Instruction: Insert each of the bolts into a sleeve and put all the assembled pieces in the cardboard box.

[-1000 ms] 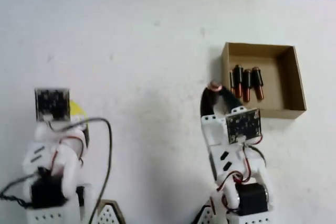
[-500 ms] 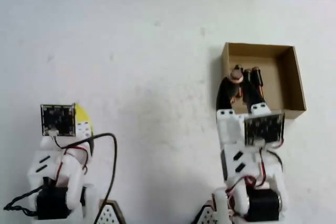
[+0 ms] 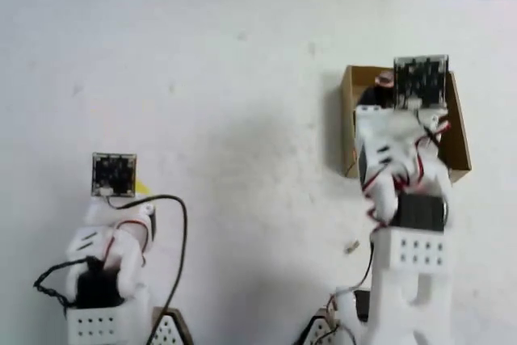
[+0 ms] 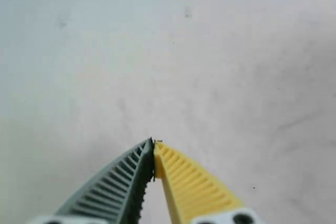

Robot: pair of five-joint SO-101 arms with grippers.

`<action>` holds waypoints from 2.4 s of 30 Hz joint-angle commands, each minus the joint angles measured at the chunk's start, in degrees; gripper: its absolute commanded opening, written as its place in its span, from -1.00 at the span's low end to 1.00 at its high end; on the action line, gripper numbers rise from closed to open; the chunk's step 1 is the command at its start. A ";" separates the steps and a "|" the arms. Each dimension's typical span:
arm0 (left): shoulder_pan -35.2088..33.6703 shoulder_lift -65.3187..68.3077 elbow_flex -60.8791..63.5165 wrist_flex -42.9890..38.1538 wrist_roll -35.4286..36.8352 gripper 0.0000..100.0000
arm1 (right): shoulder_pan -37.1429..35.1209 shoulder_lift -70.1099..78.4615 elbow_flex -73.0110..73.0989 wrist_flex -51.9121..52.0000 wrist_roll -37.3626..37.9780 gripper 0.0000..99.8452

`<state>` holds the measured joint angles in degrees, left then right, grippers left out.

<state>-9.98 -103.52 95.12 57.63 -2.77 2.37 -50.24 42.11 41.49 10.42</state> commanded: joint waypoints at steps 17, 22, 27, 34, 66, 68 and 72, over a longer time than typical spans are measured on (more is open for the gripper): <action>0.66 -0.84 1.85 6.68 -0.70 -0.95 | 8.40 40.48 -21.98 -8.22 3.69 -0.97; 1.10 -0.84 1.85 10.81 -0.62 -0.95 | 10.59 50.51 -28.31 -8.22 8.00 -0.97; 1.10 -0.84 1.85 12.57 -0.35 -0.95 | 13.41 60.09 -34.73 -8.13 8.18 -0.97; 1.10 -0.84 1.85 12.57 -0.26 -0.95 | 16.04 74.95 -47.12 -7.52 12.13 -0.97; 1.10 -0.84 1.85 14.24 -0.26 -0.95 | 14.46 93.23 -76.57 22.55 21.98 -0.79; 1.10 -0.84 1.85 14.24 -0.26 -0.95 | 14.46 92.88 -76.84 22.64 21.71 -0.79; 1.10 -0.84 1.85 14.33 -0.26 -0.95 | 14.29 89.63 -77.54 24.31 21.54 -0.83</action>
<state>-9.71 -103.87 97.05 71.69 -2.77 17.67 44.09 -32.00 64.35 31.52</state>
